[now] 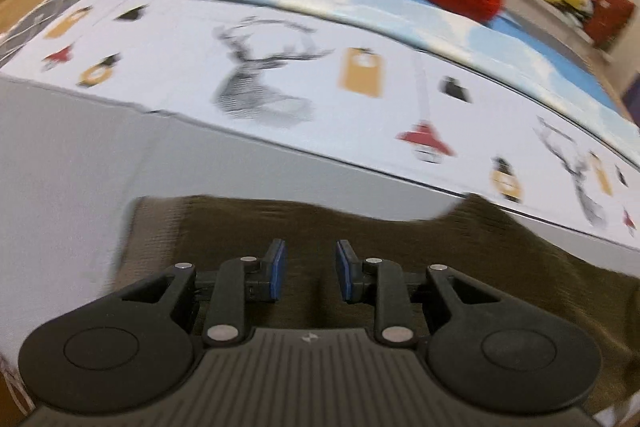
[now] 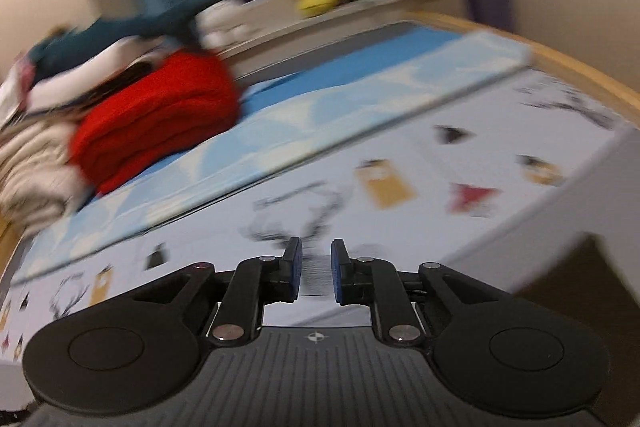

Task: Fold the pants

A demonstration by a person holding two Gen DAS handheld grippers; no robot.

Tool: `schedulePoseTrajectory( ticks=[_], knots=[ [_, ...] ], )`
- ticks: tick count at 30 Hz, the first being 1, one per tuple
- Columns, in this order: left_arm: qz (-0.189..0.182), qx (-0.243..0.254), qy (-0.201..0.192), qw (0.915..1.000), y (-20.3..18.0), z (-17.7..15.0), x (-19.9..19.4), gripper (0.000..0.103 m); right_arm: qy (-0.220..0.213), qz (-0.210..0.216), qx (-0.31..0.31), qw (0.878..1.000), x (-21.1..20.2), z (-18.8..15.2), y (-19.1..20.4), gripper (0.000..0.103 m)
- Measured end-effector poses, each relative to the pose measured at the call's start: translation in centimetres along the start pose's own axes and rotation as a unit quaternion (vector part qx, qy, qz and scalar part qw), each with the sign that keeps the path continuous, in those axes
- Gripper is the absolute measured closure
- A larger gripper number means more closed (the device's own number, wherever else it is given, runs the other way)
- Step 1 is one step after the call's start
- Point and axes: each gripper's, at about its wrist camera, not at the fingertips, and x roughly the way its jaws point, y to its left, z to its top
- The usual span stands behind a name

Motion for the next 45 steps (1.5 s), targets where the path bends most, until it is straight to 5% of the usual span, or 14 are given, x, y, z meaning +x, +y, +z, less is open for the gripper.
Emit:
schedulePoseTrajectory(
  ticks=[7,14,18,22,27,31,37,41,45],
  knots=[
    [-0.031,0.049,0.01,0.9983,-5.3,-0.6,1.1,0.073,-0.021,-0.127,0.14,0.982,-6.4,-2.4,-16.3,0.077],
    [-0.022,0.083,0.025,0.996,-6.6,-1.2,2.1,0.073,0.049,-0.174,0.261,0.948,-7.0,-9.7,-27.2,0.073],
    [-0.016,0.089,0.03,0.9955,-6.7,-1.2,2.6,0.073,0.071,-0.157,0.303,0.937,-6.2,-11.4,-29.5,0.053],
    [-0.012,0.096,0.033,0.9948,-7.1,-1.3,3.0,0.073,0.077,-0.121,0.358,0.923,-4.5,-11.7,-30.3,0.053],
    [-0.004,0.111,0.032,0.9934,-7.2,-1.5,3.1,0.073,0.081,-0.146,0.348,0.923,-3.2,-11.5,-29.9,0.049],
    [-0.001,0.105,0.032,0.994,-6.5,-1.4,3.1,0.073,0.067,-0.163,0.34,0.924,-3.5,-11.1,-29.1,0.073],
    [-0.001,0.106,0.032,0.9938,-5.9,-1.5,2.9,0.073,-0.019,-0.178,0.297,0.938,-5.8,-9.1,-26.4,0.076],
    [-0.003,0.103,0.033,0.9942,-5.5,-1.5,2.7,0.073,0.049,-0.215,0.331,0.918,-3.8,-10.5,-28.1,0.072],
    [-0.006,0.099,0.033,0.9946,-5.3,-1.5,2.6,0.073,0.071,-0.224,0.316,0.919,-2.9,-10.5,-28.4,0.061]
  ],
)
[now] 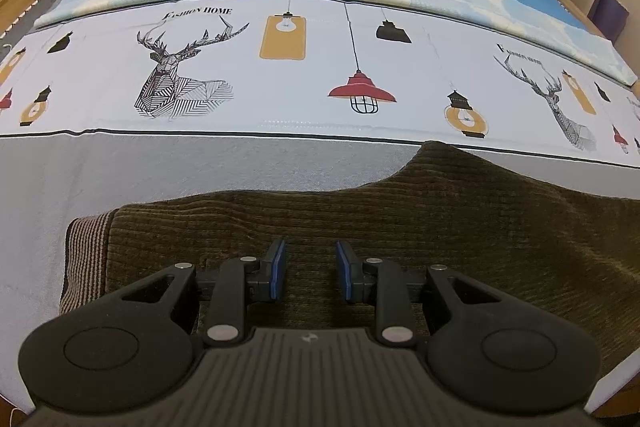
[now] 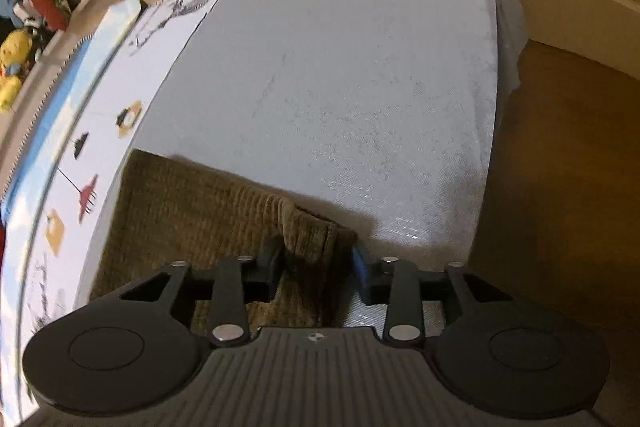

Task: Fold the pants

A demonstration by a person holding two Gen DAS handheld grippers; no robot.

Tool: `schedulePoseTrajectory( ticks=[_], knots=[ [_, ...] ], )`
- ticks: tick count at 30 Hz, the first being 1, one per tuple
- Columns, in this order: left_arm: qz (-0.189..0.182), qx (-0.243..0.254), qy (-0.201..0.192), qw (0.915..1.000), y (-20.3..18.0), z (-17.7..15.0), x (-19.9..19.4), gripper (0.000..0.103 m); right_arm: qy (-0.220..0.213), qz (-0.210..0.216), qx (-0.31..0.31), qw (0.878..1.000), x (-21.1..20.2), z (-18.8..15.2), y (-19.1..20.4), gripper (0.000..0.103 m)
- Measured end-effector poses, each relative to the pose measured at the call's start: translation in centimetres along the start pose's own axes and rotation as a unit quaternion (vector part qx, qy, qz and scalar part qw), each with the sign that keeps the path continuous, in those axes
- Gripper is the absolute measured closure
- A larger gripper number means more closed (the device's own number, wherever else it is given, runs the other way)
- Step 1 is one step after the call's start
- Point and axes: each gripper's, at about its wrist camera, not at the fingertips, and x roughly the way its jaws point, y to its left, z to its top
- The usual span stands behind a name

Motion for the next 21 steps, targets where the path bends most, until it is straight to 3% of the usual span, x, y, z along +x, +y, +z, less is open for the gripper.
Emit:
schedulePoseTrajectory(
  ticks=[4,6,9,11,13,15,17,21],
  knots=[
    [-0.002,0.004,0.001,1.0,-0.1,-0.2,-0.1,0.073,0.001,-0.005,-0.011,1.0,0.2,-0.4,-0.1,0.058],
    [0.0,0.007,0.001,1.0,-0.1,-0.3,-0.1,0.073,-0.004,-0.001,-0.022,1.0,0.1,-0.6,0.2,0.07],
    [-0.001,0.004,0.002,1.0,0.1,-0.3,-0.2,0.073,-0.017,0.011,-0.024,1.0,-0.8,-0.7,0.1,0.075],
    [-0.004,-0.002,-0.001,1.0,0.3,-0.3,-0.4,0.073,-0.038,0.017,-0.032,0.999,-2.1,-0.9,0.8,0.076],
    [-0.009,-0.009,-0.004,0.9999,0.7,-0.3,-0.7,0.073,-0.08,0.012,-0.095,0.992,-4.1,-1.5,3.1,0.077],
    [-0.013,-0.014,-0.008,0.9998,1.1,-0.3,-1.0,0.073,-0.149,0.011,-0.205,0.967,-7.0,-3.5,7.0,0.077],
    [-0.017,-0.018,-0.011,0.9996,1.7,-0.3,-1.3,0.073,-0.217,0.034,-0.305,0.927,-10.4,-6.8,11.2,0.077],
    [-0.02,-0.032,-0.016,0.9992,3.1,-0.5,-1.9,0.073,-0.284,0.099,-0.428,0.852,-16.6,-15.9,18.3,0.077]
  ],
)
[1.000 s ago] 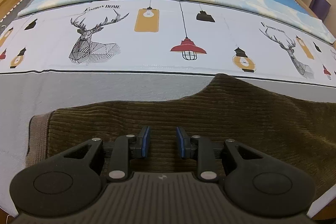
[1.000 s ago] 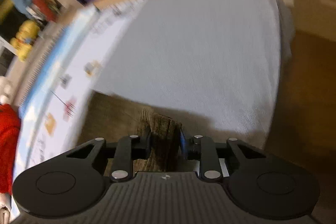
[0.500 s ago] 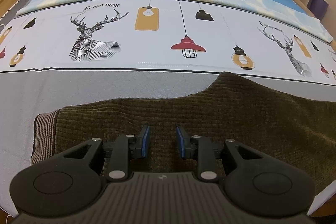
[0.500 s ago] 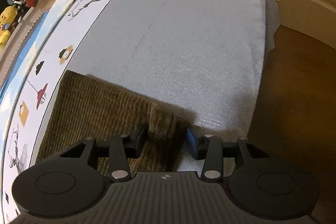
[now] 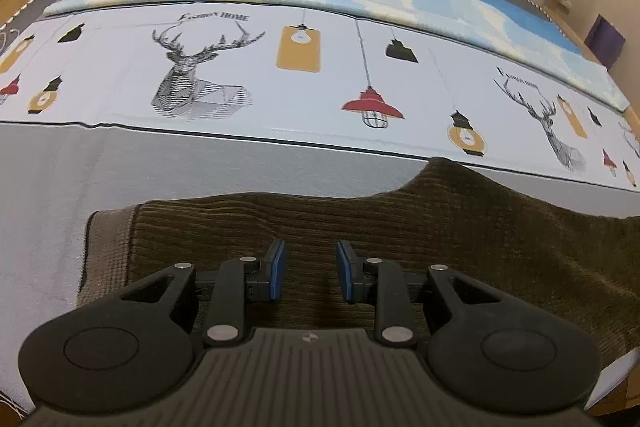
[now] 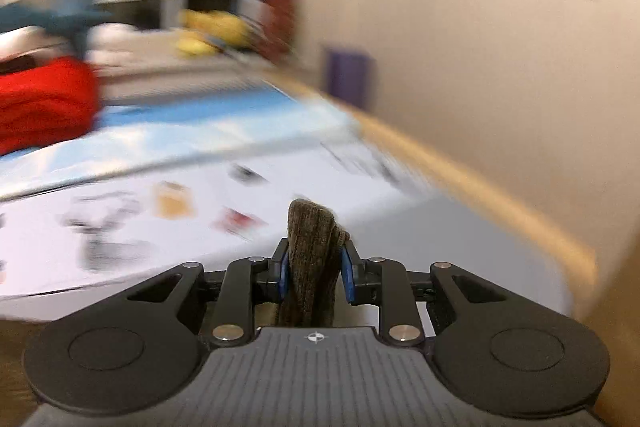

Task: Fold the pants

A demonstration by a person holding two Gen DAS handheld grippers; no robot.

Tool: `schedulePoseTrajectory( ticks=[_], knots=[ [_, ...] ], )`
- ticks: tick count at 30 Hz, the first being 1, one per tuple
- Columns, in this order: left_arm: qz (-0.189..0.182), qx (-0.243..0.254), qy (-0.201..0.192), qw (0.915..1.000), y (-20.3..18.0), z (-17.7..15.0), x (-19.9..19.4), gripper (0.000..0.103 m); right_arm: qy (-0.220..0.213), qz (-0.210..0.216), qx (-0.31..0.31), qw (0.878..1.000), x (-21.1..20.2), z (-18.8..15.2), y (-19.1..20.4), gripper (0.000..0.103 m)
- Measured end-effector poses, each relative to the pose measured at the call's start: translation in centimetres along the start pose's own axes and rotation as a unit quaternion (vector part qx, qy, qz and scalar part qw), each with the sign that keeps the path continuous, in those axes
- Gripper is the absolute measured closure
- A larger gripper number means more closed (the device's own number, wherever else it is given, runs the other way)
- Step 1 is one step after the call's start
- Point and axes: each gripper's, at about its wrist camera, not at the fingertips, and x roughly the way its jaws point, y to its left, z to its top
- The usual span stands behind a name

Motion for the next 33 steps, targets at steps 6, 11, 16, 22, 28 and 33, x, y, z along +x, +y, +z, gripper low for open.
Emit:
schedulePoseTrajectory(
  ticks=[6,11,16,22,28,33],
  knots=[
    [0.007,-0.013,0.002,0.9999,2.6,-0.7,-0.7,0.073,-0.071,0.176,-0.13,0.973,-8.7,-1.2,16.8,0.076],
    [0.009,-0.033,0.006,0.9994,5.3,-1.1,-1.2,0.073,0.101,0.422,-0.297,0.851,-10.6,-9.8,27.8,0.065],
    [0.011,-0.044,0.006,0.999,7.1,-1.4,-1.6,0.073,0.096,0.47,-0.323,0.816,-12.4,-10.8,28.4,0.061],
    [0.015,-0.05,0.005,0.9986,7.4,-1.1,-1.6,0.07,0.132,0.388,-0.275,0.87,-7.5,-10.2,26.9,0.052],
    [0.018,-0.027,0.01,0.9994,6.2,-1.2,-1.1,0.069,0.146,0.405,-0.302,0.851,-7.3,-11.9,27.8,0.062],
    [0.021,-0.035,0.01,0.9991,6.5,-1.1,-1.0,0.069,0.104,0.445,-0.349,0.818,-9.8,-11.6,28.1,0.088]
  ],
)
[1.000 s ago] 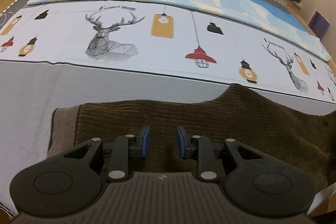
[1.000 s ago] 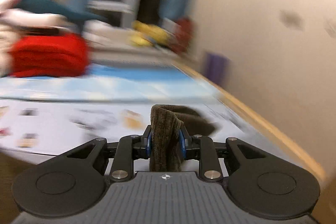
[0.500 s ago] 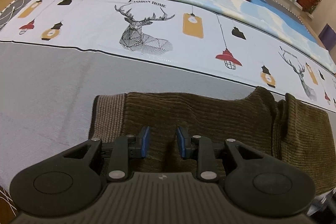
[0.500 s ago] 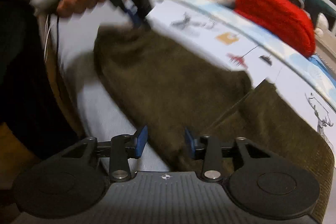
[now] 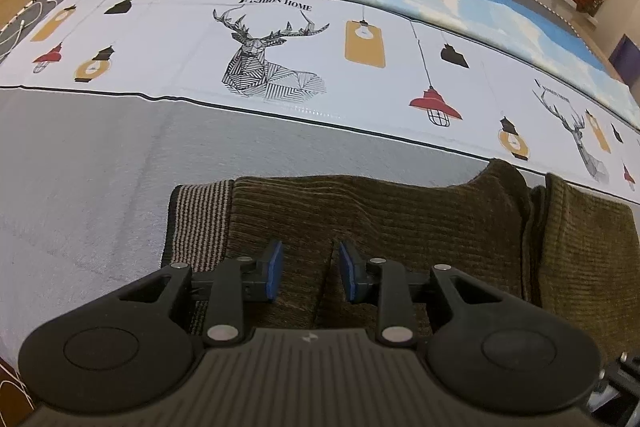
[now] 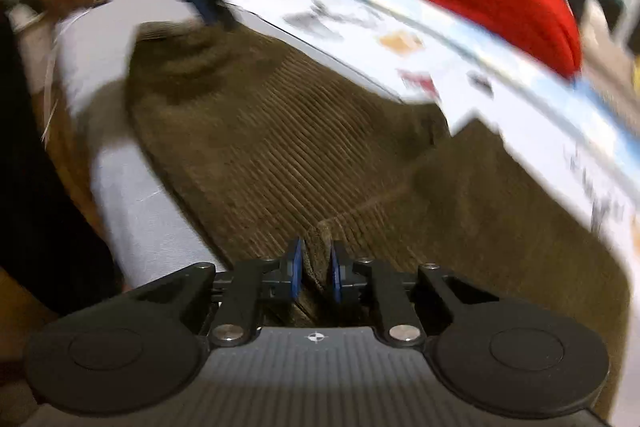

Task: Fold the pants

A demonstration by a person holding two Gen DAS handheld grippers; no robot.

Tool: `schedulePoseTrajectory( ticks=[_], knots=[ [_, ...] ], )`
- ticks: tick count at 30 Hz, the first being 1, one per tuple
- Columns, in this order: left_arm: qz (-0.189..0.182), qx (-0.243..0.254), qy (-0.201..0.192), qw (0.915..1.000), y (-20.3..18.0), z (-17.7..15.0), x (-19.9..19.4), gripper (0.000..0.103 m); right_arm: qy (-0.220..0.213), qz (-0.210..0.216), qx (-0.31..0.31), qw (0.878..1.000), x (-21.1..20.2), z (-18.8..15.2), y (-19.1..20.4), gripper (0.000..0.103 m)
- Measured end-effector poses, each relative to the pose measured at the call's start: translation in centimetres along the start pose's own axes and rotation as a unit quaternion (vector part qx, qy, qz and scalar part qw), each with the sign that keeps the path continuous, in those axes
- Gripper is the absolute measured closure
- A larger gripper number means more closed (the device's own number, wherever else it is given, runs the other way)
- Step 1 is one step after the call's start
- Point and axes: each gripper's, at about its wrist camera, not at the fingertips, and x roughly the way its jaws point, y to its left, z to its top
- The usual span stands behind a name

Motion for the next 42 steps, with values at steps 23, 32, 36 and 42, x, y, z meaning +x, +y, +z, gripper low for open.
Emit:
schedulePoseTrajectory(
  ticks=[23,32,36,42],
  knots=[
    [-0.079,-0.162,0.021,0.9834,10.2,-3.0,-2.3,0.069,0.067,0.003,0.149,0.987,0.1,-0.7,-3.5,0.081],
    [-0.093,-0.245,0.048,0.9639,14.3,-5.7,-3.0,0.057,-0.046,-0.007,0.202,0.978,-6.8,2.7,-8.8,0.079],
    [-0.09,-0.265,0.085,0.9562,14.5,-5.8,-1.3,0.053,-0.065,-0.023,0.2,0.977,-9.2,3.6,-14.1,0.062],
    [-0.079,-0.268,0.147,0.9486,13.2,-6.1,2.0,0.042,-0.048,-0.068,0.261,0.962,-7.6,-0.4,-18.3,0.06]
  ],
)
